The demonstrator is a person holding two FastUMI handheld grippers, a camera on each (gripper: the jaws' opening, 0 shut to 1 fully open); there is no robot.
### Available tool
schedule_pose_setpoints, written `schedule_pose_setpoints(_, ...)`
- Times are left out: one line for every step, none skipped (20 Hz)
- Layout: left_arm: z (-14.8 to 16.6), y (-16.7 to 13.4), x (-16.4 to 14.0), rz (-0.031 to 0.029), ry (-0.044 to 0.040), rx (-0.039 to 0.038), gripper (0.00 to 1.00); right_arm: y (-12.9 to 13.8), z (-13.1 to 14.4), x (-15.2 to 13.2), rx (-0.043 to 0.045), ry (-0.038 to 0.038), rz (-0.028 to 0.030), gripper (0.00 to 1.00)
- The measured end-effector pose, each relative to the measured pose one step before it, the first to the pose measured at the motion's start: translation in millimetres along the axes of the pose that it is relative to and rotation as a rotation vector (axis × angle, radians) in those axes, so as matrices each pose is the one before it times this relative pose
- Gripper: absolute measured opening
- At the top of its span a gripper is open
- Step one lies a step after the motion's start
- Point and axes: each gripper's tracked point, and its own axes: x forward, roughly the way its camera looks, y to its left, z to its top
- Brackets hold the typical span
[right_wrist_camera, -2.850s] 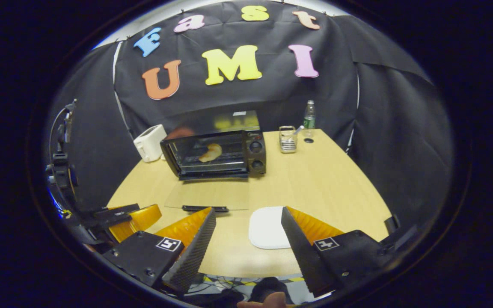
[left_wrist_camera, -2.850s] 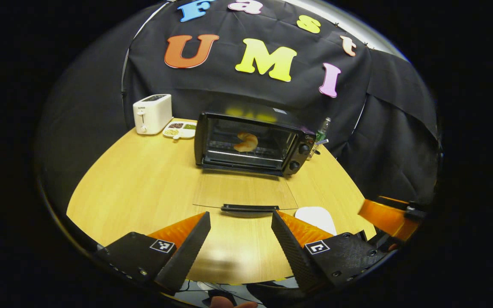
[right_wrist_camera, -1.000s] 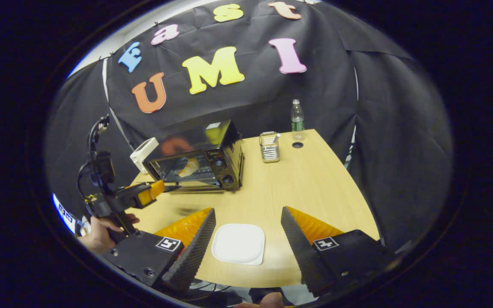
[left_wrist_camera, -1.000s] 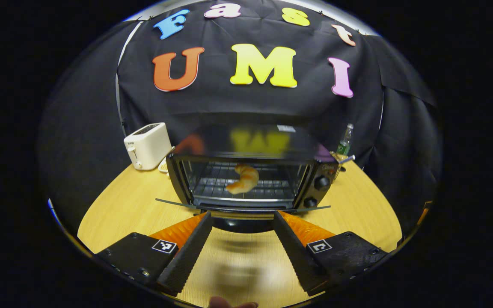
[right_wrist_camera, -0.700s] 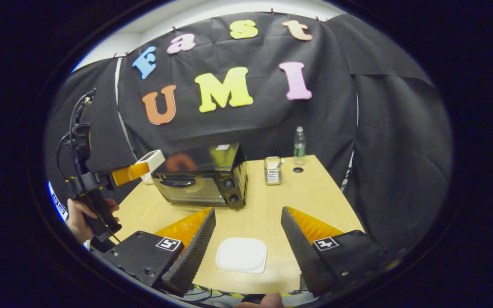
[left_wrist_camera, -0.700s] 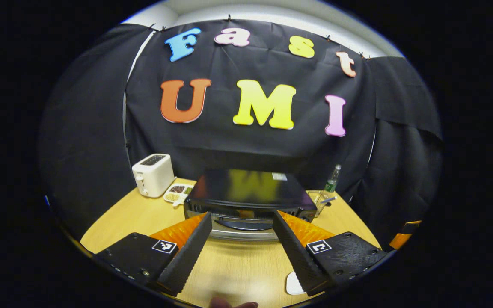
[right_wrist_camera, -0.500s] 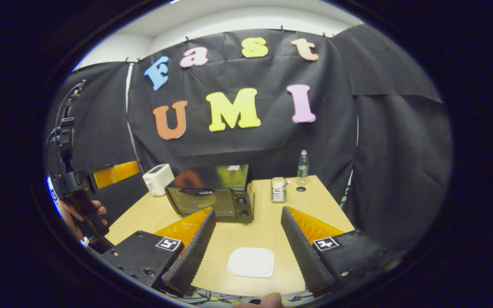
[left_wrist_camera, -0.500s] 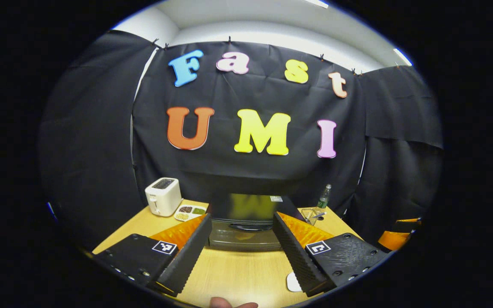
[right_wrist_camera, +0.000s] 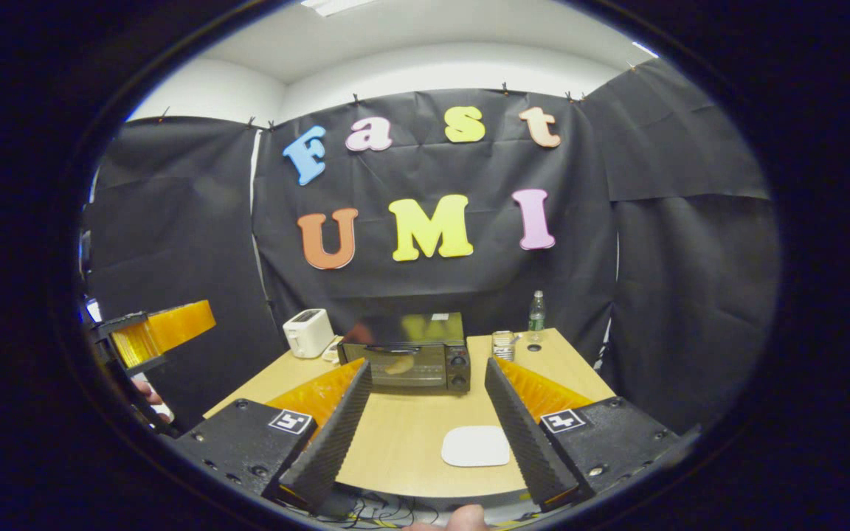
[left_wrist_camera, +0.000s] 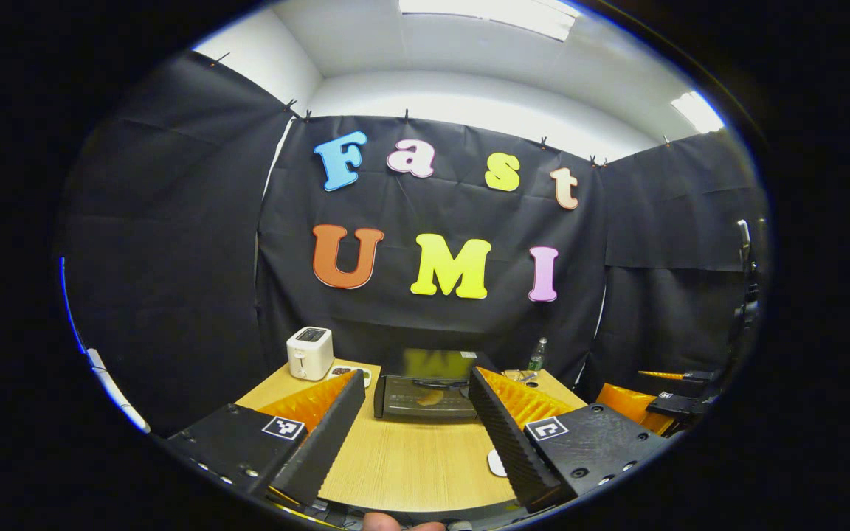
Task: Open the electric oven with the left hand, put the food in, and close the electric oven.
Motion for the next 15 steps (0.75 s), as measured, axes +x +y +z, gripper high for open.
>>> schedule_pose_setpoints(-2.76,1.51,-10.1,0.0023,-0.00425,-0.00114,0.93,7.12,-3.56,-8.9,-0.01045,-0.00245,0.00422,0.96)
schedule_pose_setpoints(-1.96,0.64,-9.28,0.00412,-0.00203,0.00071,0.93,7.54,-2.95,-6.76,-0.01036,-0.0055,0.00802,0.96)
schedule_pose_setpoints(-4.41,1.08,-7.87,0.00182,0.0071,0.0055,0.93,8.6,-1.71,-5.24,-0.0106,-0.00522,0.01222,0.96)
schedule_pose_setpoints(-3.66,2.2,-7.12,0.00598,-0.00129,0.00423,0.93,6.54,-3.56,-4.69,-0.00706,-0.00307,0.01014,0.96)
schedule_pose_setpoints(-1.53,1.24,-5.26,0.00678,-0.0055,0.00315,0.93,5.89,-3.14,-4.0,-0.00137,-0.00159,0.01061,0.96)
schedule_pose_setpoints(-1.16,0.87,-4.49,0.00901,-0.00367,-0.00042,0.93,4.16,-3.95,-1.88,-0.00438,0.00466,0.00779,0.96)
schedule_pose_setpoints(-1.71,-0.2,-3.92,0.00414,0.00097,-0.00487,0.93,3.58,-3.74,-3.15,-0.00279,0.00735,0.00558,0.96)
schedule_pose_setpoints(-1.03,-3.5,-3.17,-0.00445,-0.00311,-0.0081,0.93,1.16,-1.08,-1.98,0.00212,-0.00291,0.00169,0.96)
schedule_pose_setpoints(0.12,-2.52,-2.59,-0.00568,-0.00659,-0.00283,0.93,0.65,1.8,-2.11,0.00468,-0.01085,0.00088,0.96)
schedule_pose_setpoints(-0.12,1.19,-0.45,0.00382,-0.00843,0.00064,0.93,1.57,-0.3,-0.59,0.00371,-0.00799,0.00088,0.96)
schedule_pose_setpoints(-1.79,1.19,-0.69,0.00604,-0.00154,0.00312,0.93,1.64,0.02,-0.55,-0.00167,-0.0019,0.00459,0.96)
schedule_pose_setpoints(-3.05,0.73,-0.96,0.00527,0.00286,0.00203,0.93,0.83,-1.95,0.71,-0.0039,0.00098,0.00546,0.96)
schedule_pose_setpoints(0.01,0.18,-0.69,0.0028,-0.00269,0.00808,0.93,1.34,0.8,1.27,-0.0028,-0.00009,0.00733,0.96)
schedule_pose_setpoints(-0.27,-0.03,0.52,0.00545,-0.0015,0.00681,0.93,1.89,-0.24,1.49,-0.00325,0.00549,0.0071,0.96)
schedule_pose_setpoints(-1.2,-0.16,-0.6,0.00267,0.00274,-0.00055,0.93,1.49,-0.23,0.83,-0.00616,0.00628,0.00865,0.96)
